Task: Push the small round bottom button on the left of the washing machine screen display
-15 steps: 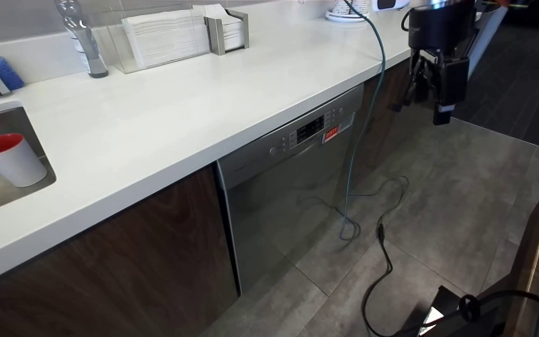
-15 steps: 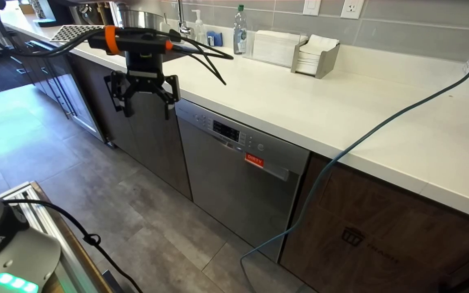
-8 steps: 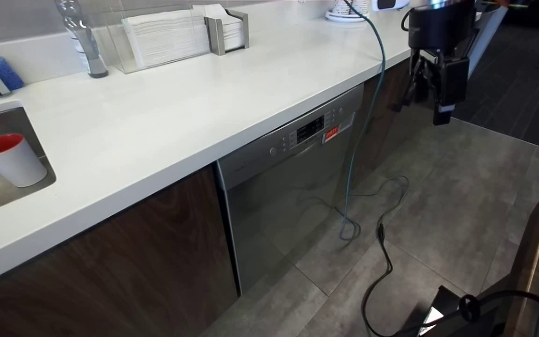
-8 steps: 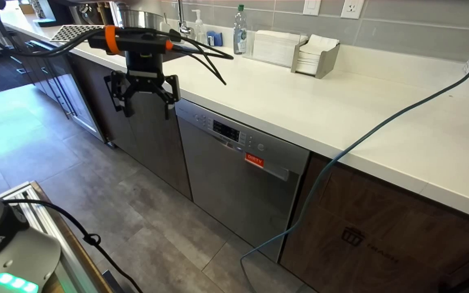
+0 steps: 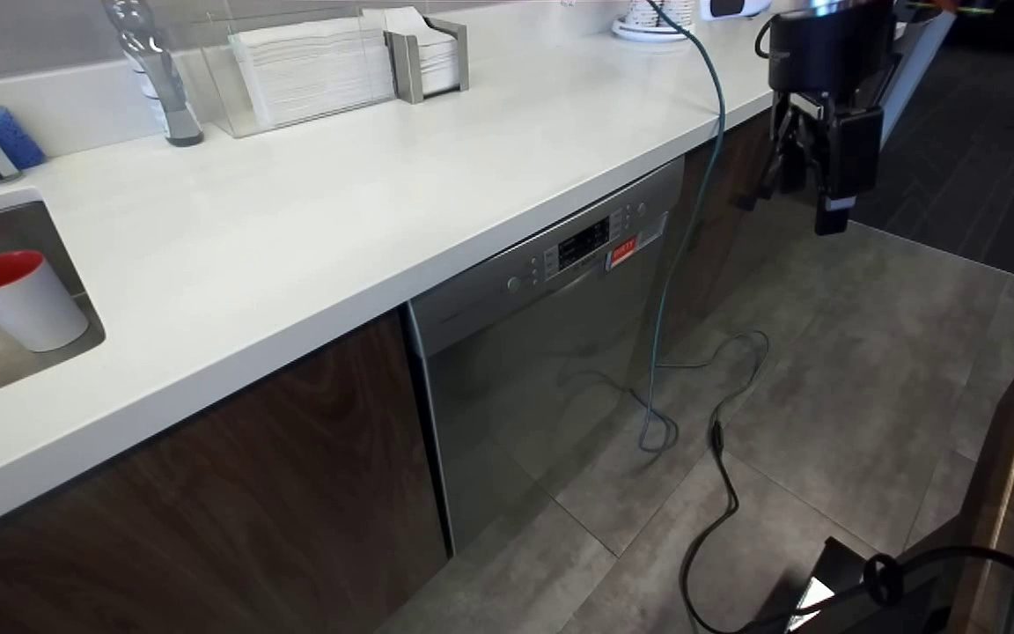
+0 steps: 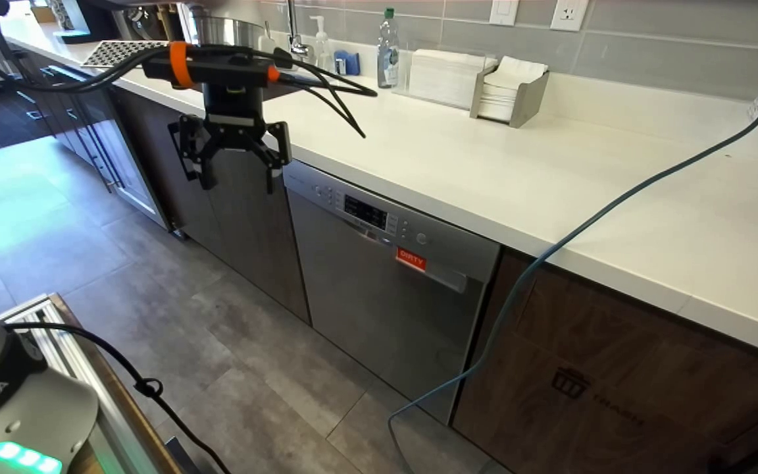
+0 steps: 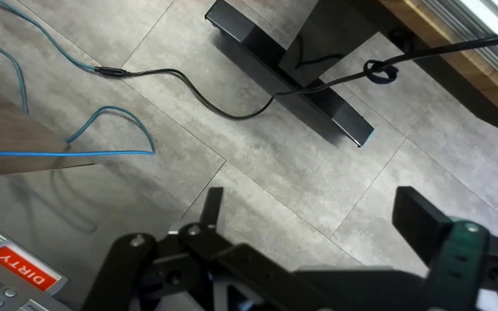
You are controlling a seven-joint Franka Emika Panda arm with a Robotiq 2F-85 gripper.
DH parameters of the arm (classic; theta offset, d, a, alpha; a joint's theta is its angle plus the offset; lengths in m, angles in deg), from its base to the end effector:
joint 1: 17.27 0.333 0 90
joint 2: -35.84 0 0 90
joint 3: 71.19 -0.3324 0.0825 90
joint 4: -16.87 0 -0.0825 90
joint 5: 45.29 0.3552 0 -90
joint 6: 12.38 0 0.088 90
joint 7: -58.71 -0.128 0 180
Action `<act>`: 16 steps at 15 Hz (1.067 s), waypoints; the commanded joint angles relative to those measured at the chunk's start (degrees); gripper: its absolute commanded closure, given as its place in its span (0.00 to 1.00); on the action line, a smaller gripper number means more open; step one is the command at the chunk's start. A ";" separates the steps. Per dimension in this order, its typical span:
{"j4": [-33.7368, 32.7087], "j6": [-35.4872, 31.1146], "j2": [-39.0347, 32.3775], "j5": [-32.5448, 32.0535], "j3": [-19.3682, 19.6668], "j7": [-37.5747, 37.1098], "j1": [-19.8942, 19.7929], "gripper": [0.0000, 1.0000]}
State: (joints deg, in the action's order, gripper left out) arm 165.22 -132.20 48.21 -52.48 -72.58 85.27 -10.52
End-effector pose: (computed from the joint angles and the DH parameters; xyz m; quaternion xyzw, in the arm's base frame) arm 0.3624 0.0431 0.3302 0.9318 0.3308 -0.1469 0.0289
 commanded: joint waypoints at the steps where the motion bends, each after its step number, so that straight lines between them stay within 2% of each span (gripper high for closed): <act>1: -0.09 0.13 -0.01 0.06 -0.17 0.03 -0.15 0.00; 15: -0.09 0.13 -0.01 0.06 -0.17 0.03 -0.15 0.00; 16: -0.51 -0.17 -1.91 -1.22 -1.21 -1.18 0.36 0.00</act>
State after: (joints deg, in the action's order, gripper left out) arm 165.22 -132.20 48.21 -52.47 -72.58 85.26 -10.52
